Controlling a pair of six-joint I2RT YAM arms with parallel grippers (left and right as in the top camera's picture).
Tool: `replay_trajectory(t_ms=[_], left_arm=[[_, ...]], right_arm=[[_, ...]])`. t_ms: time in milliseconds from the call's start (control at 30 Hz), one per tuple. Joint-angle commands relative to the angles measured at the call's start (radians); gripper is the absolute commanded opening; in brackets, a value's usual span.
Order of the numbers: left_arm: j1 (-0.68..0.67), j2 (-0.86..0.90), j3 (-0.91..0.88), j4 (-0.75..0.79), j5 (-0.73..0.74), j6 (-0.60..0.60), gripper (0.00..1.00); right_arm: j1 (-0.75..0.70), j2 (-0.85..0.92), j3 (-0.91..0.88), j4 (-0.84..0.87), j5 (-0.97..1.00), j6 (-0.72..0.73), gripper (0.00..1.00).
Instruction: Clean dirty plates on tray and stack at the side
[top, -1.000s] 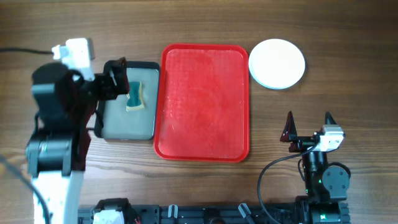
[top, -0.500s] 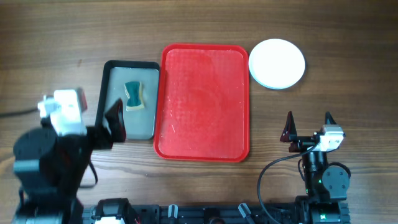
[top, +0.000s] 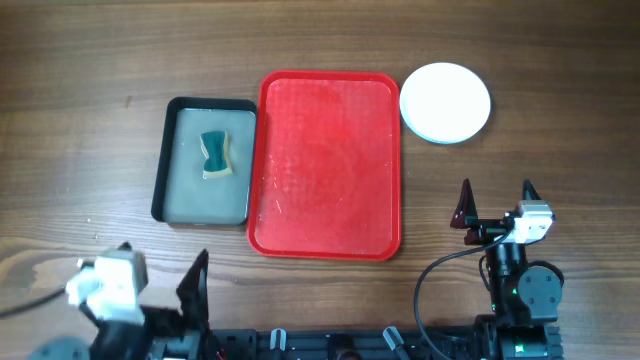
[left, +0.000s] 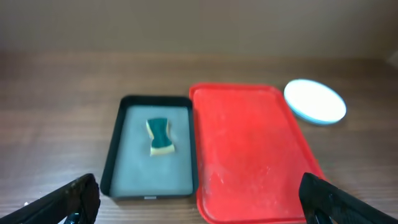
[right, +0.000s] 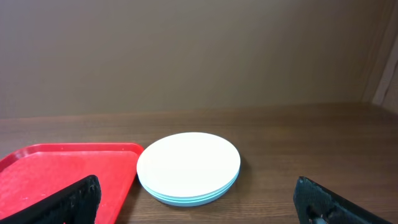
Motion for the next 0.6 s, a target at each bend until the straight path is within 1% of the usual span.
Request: replay_trajectory(t_ms=[0, 400, 567], left_arm=[[-0.006, -0.066, 0.005, 0.000, -0.014, 0.016, 1.00], [0.017, -0.209, 0.002, 0.000, -0.014, 0.015, 1.00], [0.043, -0.279, -0.047, 0.000, -0.014, 0.015, 1.00]], right_arm=[[-0.004, -0.011, -0.002, 0.002, 0.014, 0.014, 1.00], [-0.004, -0.011, -0.002, 0.002, 0.014, 0.013, 1.00], [-0.004, -0.011, -0.002, 0.002, 0.014, 0.013, 1.00]])
